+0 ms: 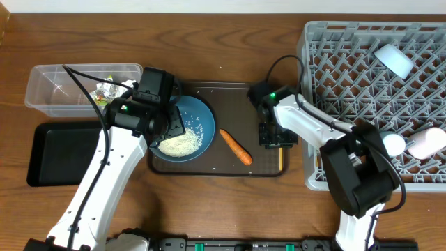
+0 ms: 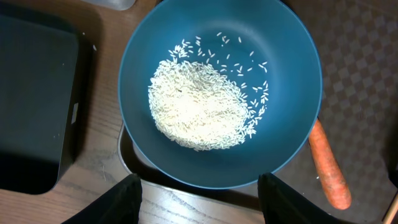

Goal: Sort waste into correct bins and load items into the dishwasher rack

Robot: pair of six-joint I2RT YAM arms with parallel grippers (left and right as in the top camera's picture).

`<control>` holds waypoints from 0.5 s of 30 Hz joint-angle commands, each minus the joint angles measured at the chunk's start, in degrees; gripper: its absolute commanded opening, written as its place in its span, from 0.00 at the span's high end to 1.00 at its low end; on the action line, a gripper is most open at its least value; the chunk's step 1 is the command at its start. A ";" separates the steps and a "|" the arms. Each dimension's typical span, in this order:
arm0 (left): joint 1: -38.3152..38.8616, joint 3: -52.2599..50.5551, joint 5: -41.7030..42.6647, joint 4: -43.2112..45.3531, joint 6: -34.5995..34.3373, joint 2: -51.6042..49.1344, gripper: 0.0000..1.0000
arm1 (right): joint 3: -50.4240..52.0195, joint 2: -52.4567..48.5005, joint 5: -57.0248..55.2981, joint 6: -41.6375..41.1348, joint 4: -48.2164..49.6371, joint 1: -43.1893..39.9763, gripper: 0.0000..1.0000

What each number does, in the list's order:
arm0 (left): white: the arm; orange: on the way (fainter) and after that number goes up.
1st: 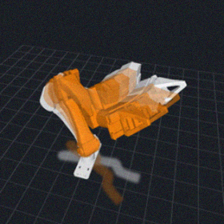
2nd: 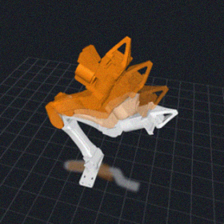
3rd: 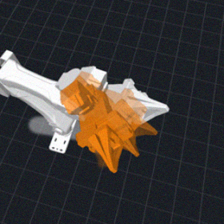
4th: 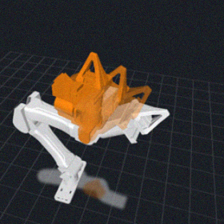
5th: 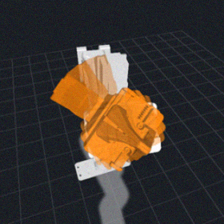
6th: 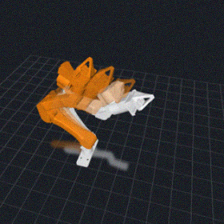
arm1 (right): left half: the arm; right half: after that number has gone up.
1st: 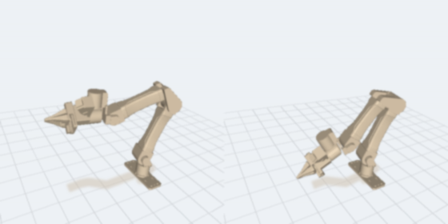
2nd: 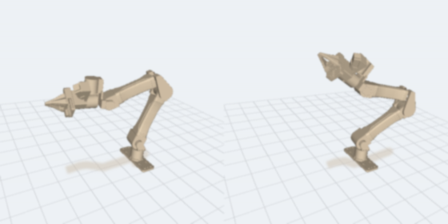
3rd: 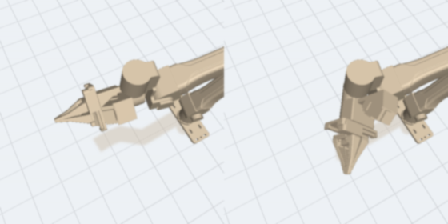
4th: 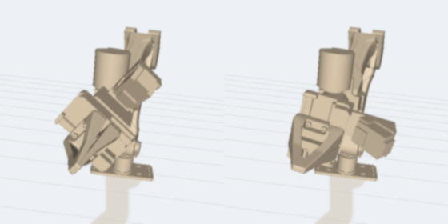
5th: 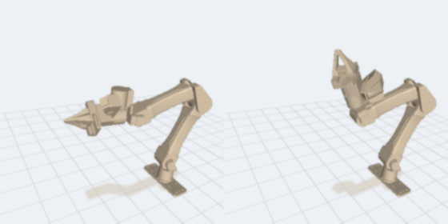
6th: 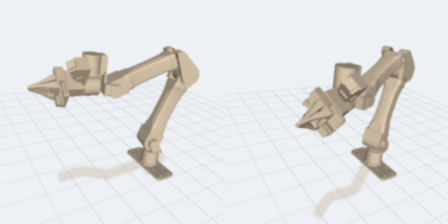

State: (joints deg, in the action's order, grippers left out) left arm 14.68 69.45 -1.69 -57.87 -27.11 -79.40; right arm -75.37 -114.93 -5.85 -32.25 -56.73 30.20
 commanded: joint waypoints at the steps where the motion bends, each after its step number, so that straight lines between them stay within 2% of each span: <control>1: -0.15 -0.28 -0.33 -0.17 0.55 0.42 0.39 | 3.50 -1.57 2.03 -1.64 2.14 0.20 0.76; 4: -0.15 -0.28 -0.33 -0.15 0.52 0.42 0.39 | 3.72 -1.57 2.51 -2.47 2.36 0.22 0.95; 5: -0.15 -0.28 -0.33 -0.15 0.52 0.42 0.39 | 3.63 -1.55 2.54 -2.47 2.43 0.22 0.99; 11: -0.15 -0.28 -0.33 -0.15 0.52 0.42 0.39 | 0.52 -0.48 2.27 -2.38 2.01 -0.55 0.99; 15: -0.15 -0.28 -0.31 -0.17 0.52 0.42 0.39 | -4.48 4.52 2.23 0.00 -0.17 -2.32 0.99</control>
State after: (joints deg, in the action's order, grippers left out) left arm 14.68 69.45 -1.69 -57.89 -27.11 -79.40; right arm -75.92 -114.04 -3.79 -33.74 -56.38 29.80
